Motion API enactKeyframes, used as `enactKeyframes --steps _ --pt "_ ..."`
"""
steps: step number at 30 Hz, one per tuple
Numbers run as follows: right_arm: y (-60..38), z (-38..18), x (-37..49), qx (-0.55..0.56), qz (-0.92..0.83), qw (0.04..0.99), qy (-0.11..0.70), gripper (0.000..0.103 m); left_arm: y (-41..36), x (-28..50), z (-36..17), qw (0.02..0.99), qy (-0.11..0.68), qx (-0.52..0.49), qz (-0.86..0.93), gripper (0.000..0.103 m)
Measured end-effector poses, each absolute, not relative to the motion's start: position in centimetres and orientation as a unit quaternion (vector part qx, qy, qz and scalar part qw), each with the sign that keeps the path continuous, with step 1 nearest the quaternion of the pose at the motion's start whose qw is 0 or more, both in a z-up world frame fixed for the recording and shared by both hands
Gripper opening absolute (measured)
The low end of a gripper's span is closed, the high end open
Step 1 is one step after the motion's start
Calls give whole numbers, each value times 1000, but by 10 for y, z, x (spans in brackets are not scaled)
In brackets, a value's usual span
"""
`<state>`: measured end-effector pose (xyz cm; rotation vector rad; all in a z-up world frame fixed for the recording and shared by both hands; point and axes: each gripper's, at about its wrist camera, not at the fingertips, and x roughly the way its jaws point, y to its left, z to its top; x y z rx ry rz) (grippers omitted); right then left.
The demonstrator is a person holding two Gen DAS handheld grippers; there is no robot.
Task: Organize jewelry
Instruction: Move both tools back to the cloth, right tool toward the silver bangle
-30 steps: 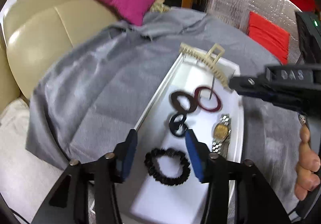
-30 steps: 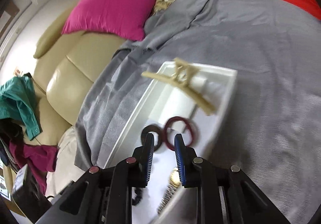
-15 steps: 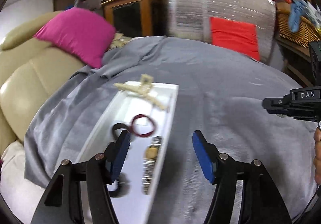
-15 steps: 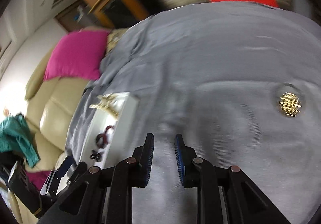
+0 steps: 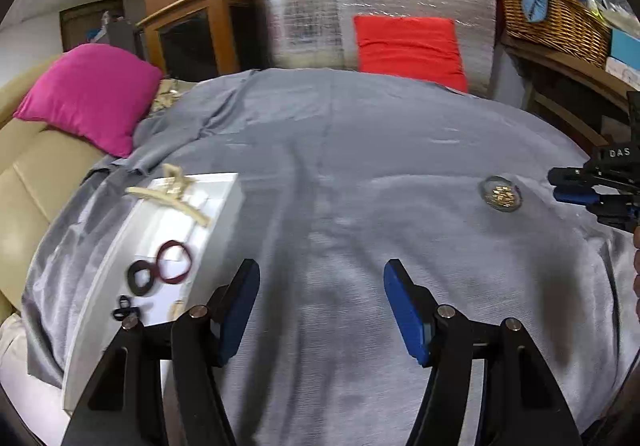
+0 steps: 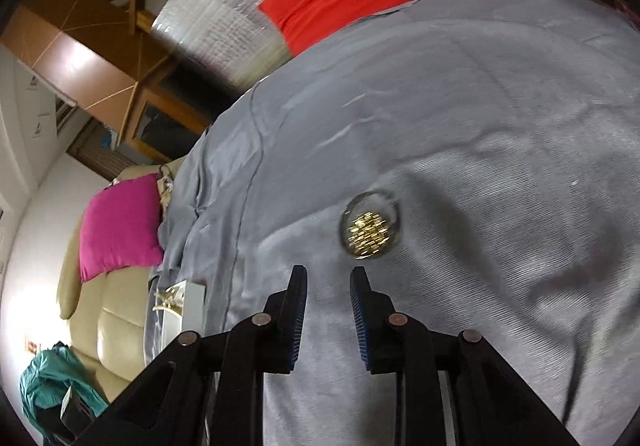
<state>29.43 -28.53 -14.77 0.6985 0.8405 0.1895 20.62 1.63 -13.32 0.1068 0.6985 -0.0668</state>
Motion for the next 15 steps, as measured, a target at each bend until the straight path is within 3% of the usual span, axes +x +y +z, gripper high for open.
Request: enactKeyframes --steps 15 --pt "-311 -187 355 355 41 826 436 26 -28 252 -145 926 368 68 -40 65"
